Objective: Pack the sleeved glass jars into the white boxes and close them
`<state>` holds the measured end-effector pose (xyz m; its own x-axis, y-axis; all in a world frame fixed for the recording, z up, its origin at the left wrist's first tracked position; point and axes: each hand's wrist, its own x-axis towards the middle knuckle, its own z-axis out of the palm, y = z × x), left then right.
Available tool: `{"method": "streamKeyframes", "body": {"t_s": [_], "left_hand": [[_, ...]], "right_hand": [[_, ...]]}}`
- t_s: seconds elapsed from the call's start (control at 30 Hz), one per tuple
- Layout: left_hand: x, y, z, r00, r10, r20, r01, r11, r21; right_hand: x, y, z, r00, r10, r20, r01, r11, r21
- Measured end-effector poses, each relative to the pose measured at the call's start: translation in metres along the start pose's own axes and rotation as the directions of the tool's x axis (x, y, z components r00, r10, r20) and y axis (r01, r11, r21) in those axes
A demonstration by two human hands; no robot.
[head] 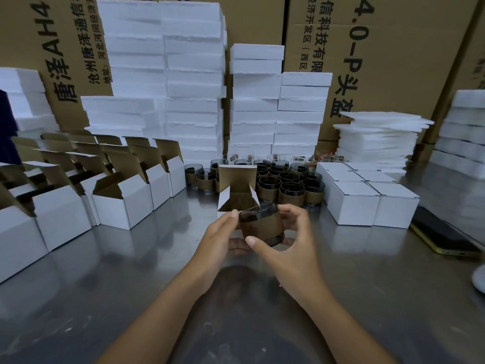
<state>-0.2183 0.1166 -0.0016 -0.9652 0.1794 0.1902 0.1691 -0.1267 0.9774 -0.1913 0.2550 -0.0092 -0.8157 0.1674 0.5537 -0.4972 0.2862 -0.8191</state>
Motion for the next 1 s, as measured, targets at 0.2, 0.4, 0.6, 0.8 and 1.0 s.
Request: {"method": "streamKeyframes", "body": {"t_s": [0.2, 0.4, 0.6, 0.8, 1.0], "left_hand": [[-0.002, 0.006, 0.0, 0.997, 0.079, 0.0, -0.079, 0.997, -0.019], [-0.007, 0.008, 0.0, 0.986, 0.14, 0.09, -0.139, 0.99, -0.024], [-0.01, 0.01, 0.001, 0.977, 0.174, 0.126, -0.175, 0.985, -0.001], [-0.009, 0.009, 0.001, 0.983, 0.15, 0.104, -0.149, 0.989, -0.016], [-0.008, 0.008, 0.001, 0.986, 0.078, 0.145, -0.078, 0.997, -0.007]], "right_hand": [[0.001, 0.004, -0.004, 0.996, -0.067, 0.055, 0.072, 0.992, -0.102], [0.0, 0.005, -0.008, 0.986, -0.148, 0.081, 0.166, 0.938, -0.304], [-0.001, 0.001, -0.01, 0.987, -0.138, 0.086, 0.159, 0.928, -0.336], [0.0, 0.002, -0.008, 0.987, -0.139, 0.082, 0.158, 0.939, -0.307], [-0.002, 0.003, -0.007, 0.996, -0.017, 0.092, 0.032, 0.985, -0.168]]}}
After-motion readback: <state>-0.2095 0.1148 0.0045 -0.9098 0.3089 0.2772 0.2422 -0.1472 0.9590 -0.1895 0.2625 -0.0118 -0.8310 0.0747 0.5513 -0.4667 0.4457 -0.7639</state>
